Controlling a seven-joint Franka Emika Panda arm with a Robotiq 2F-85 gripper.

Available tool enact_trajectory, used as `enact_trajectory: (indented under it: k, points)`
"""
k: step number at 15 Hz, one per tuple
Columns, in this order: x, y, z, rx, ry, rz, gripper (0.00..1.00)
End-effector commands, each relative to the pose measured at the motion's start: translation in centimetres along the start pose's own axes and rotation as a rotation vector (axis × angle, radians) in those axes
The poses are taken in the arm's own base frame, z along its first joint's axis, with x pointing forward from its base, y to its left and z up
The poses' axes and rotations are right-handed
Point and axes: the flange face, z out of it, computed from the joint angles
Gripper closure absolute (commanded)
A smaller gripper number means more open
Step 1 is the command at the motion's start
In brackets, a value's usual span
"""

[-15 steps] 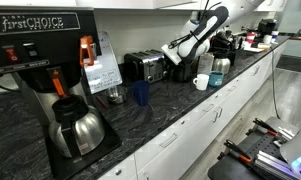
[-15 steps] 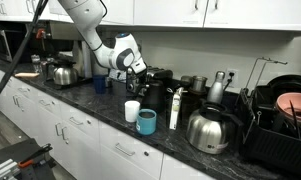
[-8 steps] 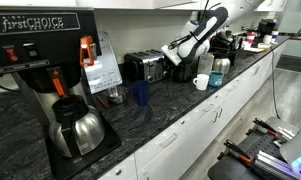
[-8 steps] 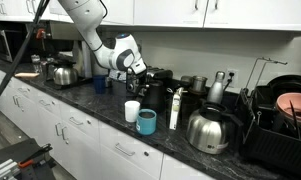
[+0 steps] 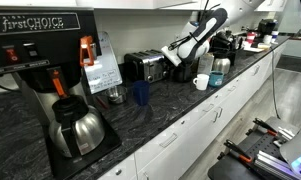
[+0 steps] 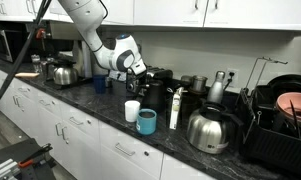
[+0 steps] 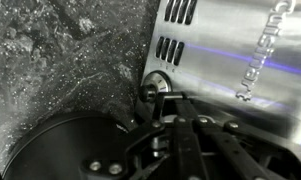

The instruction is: Push the right lever on the toaster downwards

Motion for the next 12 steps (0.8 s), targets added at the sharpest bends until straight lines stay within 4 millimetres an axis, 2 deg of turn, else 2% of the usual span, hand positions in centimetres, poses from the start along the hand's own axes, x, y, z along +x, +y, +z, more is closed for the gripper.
enact_trajectory:
  k: [1,5,12]
  points:
    - [0.6,1.9,2.9,-0.031,0.009,-0.012,1.0]
    - [0.5,2.0,2.6,-0.023,0.004,-0.014,1.0]
    - [0.7,1.0,1.4,0.009,0.009,-0.028,1.0]
